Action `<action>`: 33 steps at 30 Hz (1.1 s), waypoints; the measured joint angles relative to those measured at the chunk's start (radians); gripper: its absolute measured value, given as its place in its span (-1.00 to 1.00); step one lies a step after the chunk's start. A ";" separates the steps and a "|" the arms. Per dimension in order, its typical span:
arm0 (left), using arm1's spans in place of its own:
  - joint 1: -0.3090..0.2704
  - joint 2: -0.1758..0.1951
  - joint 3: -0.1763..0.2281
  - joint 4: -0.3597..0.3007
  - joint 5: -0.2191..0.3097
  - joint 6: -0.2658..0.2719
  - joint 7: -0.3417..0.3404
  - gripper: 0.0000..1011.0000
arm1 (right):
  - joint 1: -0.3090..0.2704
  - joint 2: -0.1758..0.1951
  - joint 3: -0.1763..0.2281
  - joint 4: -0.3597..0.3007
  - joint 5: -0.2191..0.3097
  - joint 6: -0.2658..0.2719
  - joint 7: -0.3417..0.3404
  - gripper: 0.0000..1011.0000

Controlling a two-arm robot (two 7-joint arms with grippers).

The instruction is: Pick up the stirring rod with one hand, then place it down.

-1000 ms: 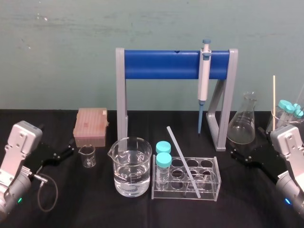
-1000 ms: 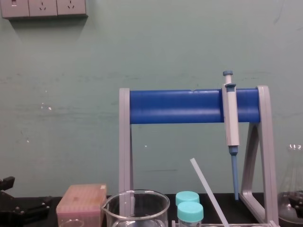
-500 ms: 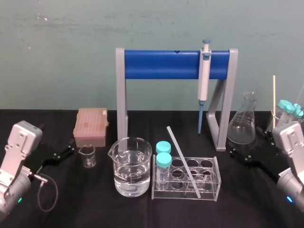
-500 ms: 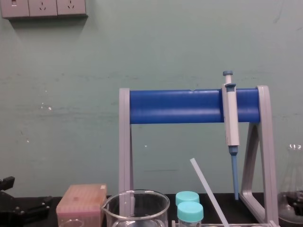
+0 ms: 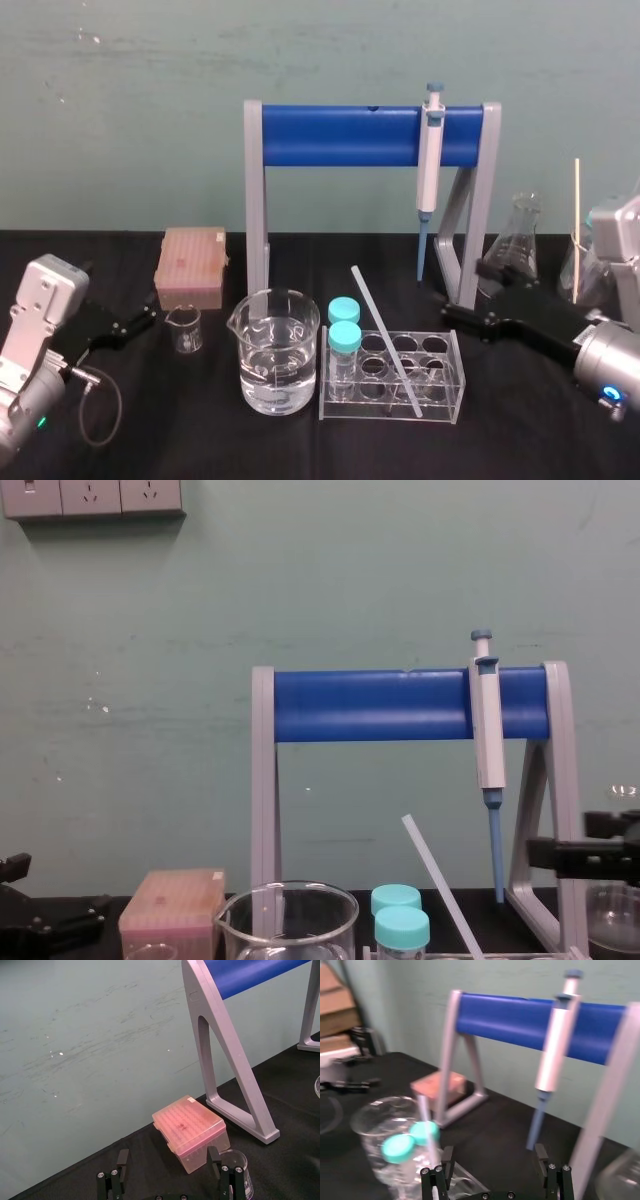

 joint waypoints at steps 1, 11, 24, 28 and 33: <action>0.000 0.000 0.000 0.000 0.000 0.000 0.000 0.98 | 0.005 -0.002 -0.003 -0.007 0.007 0.013 0.020 0.98; 0.000 0.000 0.000 0.000 0.000 0.000 0.000 0.98 | 0.071 -0.016 -0.074 -0.015 -0.003 0.066 0.126 0.98; 0.000 0.000 0.000 0.000 0.000 0.000 0.000 0.98 | 0.180 -0.088 -0.163 0.084 -0.047 0.090 0.166 0.98; 0.000 0.000 0.000 0.000 0.000 0.000 0.000 0.98 | 0.210 -0.118 -0.179 0.129 -0.057 0.090 0.165 0.98; 0.000 0.000 0.000 0.000 0.000 0.000 0.000 0.98 | 0.231 -0.140 -0.188 0.167 -0.064 0.088 0.165 0.98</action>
